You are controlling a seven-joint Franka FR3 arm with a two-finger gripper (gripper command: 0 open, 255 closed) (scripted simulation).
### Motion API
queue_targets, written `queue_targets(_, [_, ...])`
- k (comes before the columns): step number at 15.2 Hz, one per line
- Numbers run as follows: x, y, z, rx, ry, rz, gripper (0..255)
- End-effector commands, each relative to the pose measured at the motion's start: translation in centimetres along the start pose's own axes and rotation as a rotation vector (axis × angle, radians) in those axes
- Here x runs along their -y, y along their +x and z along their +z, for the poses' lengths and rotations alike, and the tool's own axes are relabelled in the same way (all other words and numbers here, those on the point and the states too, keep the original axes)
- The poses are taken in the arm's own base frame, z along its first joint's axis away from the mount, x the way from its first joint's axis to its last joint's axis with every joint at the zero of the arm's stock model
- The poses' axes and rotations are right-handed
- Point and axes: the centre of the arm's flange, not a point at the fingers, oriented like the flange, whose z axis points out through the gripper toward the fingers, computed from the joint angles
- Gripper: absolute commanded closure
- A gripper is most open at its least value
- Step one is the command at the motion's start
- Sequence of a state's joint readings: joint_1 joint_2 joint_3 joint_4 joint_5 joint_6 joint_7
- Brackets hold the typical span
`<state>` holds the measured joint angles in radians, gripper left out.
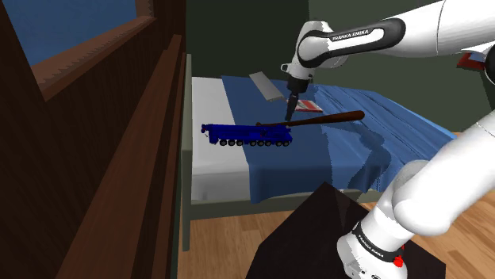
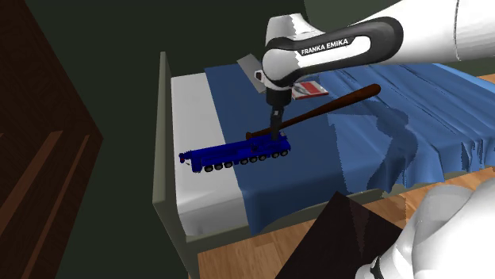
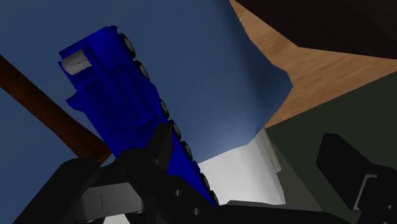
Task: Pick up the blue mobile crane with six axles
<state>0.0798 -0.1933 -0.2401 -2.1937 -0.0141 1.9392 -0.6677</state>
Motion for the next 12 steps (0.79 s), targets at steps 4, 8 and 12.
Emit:
queue_targets(4, [-3.3, 4.8, 3.4, 0.024, -0.029, -0.169, 0])
queue_targets(8, [-5.4, 8.9, 6.0, 0.043, -0.051, -0.3, 0])
queue_targets(12, [-7.0, 13.2, 8.6, 0.062, -0.073, -0.43, 0])
